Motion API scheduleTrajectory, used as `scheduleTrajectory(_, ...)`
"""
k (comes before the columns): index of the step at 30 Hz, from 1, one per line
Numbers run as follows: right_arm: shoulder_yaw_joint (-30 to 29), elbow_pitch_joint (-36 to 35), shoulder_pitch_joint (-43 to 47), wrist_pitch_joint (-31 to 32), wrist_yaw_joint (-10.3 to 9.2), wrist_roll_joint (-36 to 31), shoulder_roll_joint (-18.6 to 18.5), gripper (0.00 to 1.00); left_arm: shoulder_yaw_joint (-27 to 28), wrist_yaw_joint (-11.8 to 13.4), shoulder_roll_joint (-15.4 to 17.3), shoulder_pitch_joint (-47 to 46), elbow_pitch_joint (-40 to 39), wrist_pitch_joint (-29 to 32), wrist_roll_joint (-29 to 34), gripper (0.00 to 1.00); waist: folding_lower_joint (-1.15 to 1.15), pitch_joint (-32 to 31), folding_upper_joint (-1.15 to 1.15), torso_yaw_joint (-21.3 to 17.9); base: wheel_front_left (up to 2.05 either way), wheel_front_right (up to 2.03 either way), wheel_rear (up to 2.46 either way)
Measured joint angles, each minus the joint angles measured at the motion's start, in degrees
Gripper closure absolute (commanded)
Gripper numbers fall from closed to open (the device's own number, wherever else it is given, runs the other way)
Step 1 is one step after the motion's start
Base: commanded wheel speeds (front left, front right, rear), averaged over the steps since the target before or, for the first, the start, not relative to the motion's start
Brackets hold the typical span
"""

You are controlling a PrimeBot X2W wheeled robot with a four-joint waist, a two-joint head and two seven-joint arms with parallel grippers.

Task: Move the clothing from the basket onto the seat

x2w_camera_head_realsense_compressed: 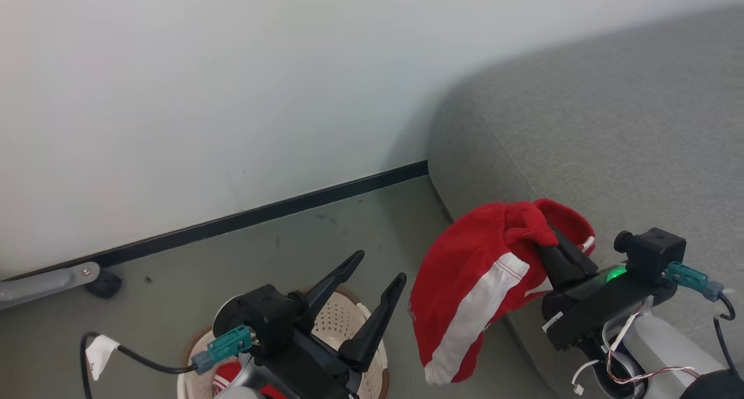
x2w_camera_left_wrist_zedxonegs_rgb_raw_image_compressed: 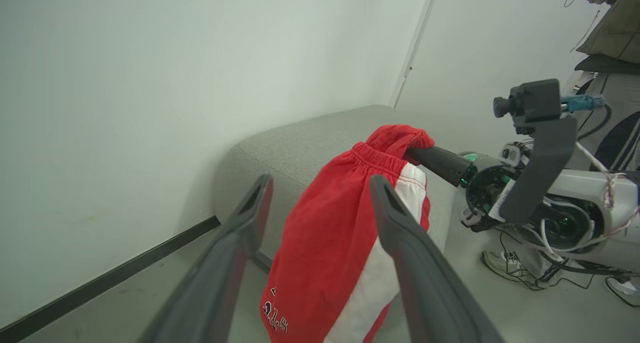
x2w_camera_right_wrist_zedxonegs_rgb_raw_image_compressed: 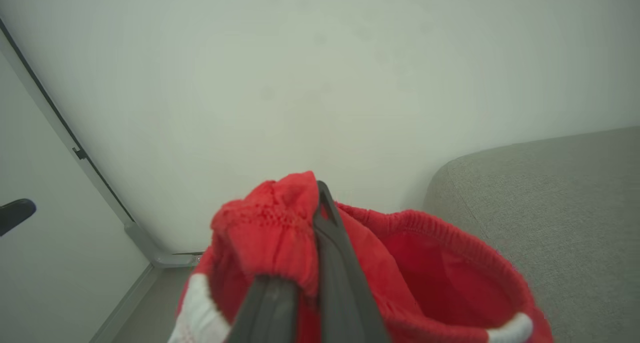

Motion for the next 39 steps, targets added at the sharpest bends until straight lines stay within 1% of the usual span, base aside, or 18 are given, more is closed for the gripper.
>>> scheduleTrajectory(8,-3.3,-3.1,1.5,0.0,-0.19,-1.5,-0.7,1.00,-0.2,0.0,0.7,-1.2,-0.2,0.1,0.8,0.00,0.00,1.4,0.00,-4.4,0.00,0.00,0.00)
scheduleTrajectory(15,-5.7,-5.0,3.0,0.0,-0.44,-2.3,-0.7,1.00,-0.8,-0.1,0.7,-1.9,0.1,0.5,1.6,0.00,0.00,2.6,0.00,-7.1,0.00,0.00,0.00)
scheduleTrajectory(19,-7.3,-6.2,4.3,0.0,-0.51,-3.0,-0.9,1.00,-1.3,-0.2,0.3,-3.0,0.4,0.5,1.6,0.00,0.00,3.2,0.00,-7.8,0.00,0.00,0.00)
scheduleTrajectory(26,-9.6,-8.8,4.1,-0.2,-0.31,-3.6,-1.5,1.00,-2.0,-0.2,0.4,-3.0,0.2,0.5,2.1,0.00,0.00,4.3,0.00,-7.8,0.00,0.00,0.00)
scheduleTrajectory(28,-10.3,-9.1,3.3,-0.2,0.13,-3.6,-2.0,1.00,-2.1,-0.2,0.5,-3.3,0.2,0.7,2.3,0.00,0.00,4.8,0.00,-7.7,0.00,0.00,0.00)
scheduleTrajectory(29,-11.0,-9.3,1.4,-0.2,0.60,-3.8,-2.9,1.00,-2.2,-0.6,0.5,-3.6,0.2,1.0,3.1,0.00,0.00,5.3,0.00,-7.6,0.00,0.00,0.00)
scheduleTrajectory(32,-12.4,-9.4,-2.0,-0.2,1.09,-4.5,-4.6,1.00,-2.5,-0.6,0.5,-3.8,0.1,1.0,3.2,0.00,0.00,5.9,0.00,-7.3,0.00,0.00,0.00)
scheduleTrajectory(39,-16.2,-9.0,-10.2,-0.4,1.67,-4.4,-7.3,1.00,-2.6,-0.6,0.8,-4.3,-0.3,1.5,3.5,0.00,0.00,7.6,0.00,-6.8,0.00,0.00,0.00)
